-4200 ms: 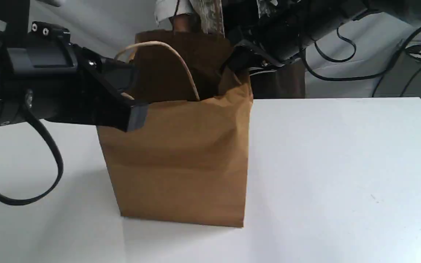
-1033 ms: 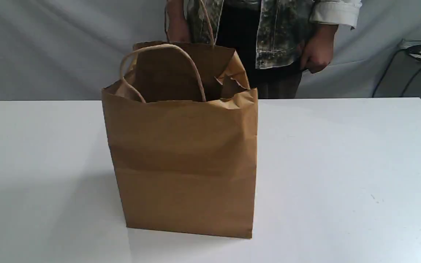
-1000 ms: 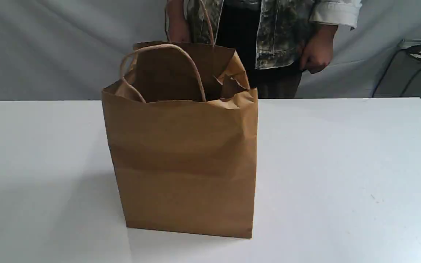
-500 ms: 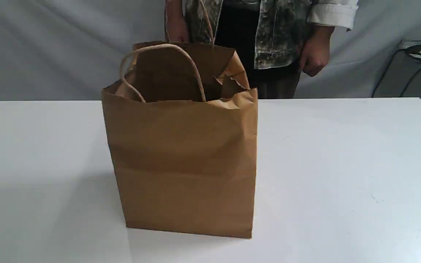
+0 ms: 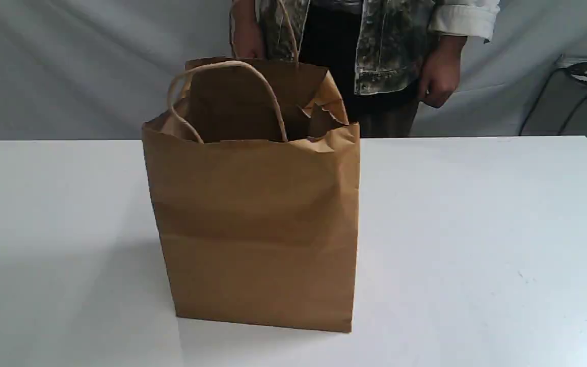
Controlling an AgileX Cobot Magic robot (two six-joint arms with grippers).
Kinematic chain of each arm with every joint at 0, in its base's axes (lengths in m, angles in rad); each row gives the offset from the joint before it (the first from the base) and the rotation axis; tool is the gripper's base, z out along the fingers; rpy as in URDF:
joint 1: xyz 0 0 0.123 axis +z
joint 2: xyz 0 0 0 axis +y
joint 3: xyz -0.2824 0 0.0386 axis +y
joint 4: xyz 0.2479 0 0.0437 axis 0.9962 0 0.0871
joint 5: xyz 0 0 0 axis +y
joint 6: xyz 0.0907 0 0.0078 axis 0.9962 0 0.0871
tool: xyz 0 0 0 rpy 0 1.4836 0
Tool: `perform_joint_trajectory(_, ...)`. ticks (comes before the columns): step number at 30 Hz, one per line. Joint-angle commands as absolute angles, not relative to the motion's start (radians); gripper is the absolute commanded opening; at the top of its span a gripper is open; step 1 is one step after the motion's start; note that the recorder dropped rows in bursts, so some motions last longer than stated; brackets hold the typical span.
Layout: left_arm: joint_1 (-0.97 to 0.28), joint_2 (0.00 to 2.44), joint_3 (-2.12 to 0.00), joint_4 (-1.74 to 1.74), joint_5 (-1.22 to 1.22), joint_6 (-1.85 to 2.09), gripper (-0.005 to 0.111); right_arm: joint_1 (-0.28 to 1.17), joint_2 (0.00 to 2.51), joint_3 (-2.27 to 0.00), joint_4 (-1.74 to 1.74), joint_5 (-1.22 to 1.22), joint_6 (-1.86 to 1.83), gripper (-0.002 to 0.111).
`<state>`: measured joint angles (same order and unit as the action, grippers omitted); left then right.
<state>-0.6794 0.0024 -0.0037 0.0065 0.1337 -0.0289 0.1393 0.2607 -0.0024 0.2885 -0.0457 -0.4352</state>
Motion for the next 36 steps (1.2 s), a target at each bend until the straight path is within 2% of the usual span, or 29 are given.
perform_joint_trajectory(1, -0.678, 0.000, 0.000, -0.027, 0.131, -0.024, 0.058, 0.140, 0.264, 0.000, 0.308, -0.034, -0.422, 0.041)
perform_joint_trajectory(8, -0.678, 0.000, 0.000, -0.015, 0.131, -0.024, 0.058, 0.140, 0.264, 0.000, 0.593, -0.034, -0.333, 0.041)
perform_joint_trajectory(15, -0.678, 0.000, 0.000, -0.015, 0.131, -0.024, 0.058, 0.140, 0.264, 0.000, 0.598, -0.038, -0.333, 0.041)
perform_joint_trajectory(24, -0.678, 0.000, 0.000, -0.015, 0.131, -0.024, 0.058, 0.140, 0.259, 0.000, 0.417, -0.100, -0.605, 0.041)
perform_joint_trajectory(29, -0.678, 0.000, 0.000, -0.015, 0.131, -0.024, 0.058, 0.140, 0.223, 0.000, 0.318, 0.061, -0.758, 0.041)
perform_joint_trajectory(36, -0.678, 0.000, 0.000, -0.015, 0.131, -0.024, 0.058, 0.140, 0.000, 0.000, 0.275, 0.235, -0.699, 0.041)
